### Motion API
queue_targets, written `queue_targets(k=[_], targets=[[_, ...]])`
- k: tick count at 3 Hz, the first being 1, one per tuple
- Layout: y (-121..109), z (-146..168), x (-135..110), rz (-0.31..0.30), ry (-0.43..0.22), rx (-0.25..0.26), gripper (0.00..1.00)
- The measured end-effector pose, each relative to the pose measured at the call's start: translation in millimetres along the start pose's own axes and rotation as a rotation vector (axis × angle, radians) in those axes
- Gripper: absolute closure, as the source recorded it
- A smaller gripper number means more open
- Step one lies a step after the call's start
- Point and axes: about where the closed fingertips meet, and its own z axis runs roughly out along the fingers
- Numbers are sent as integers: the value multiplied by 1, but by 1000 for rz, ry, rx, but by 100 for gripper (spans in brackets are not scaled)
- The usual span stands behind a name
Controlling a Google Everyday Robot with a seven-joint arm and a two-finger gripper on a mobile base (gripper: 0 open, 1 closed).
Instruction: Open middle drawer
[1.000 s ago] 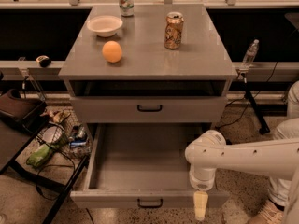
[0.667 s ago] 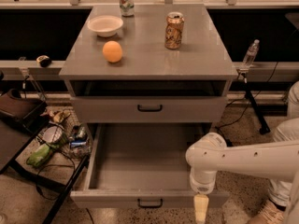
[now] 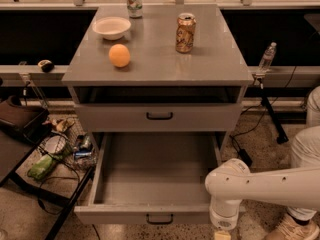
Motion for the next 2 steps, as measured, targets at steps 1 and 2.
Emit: queue_targets(k=[1, 2], targets=[[4, -3, 1, 1, 2, -8, 42], [6, -8, 1, 1, 3, -8, 66]])
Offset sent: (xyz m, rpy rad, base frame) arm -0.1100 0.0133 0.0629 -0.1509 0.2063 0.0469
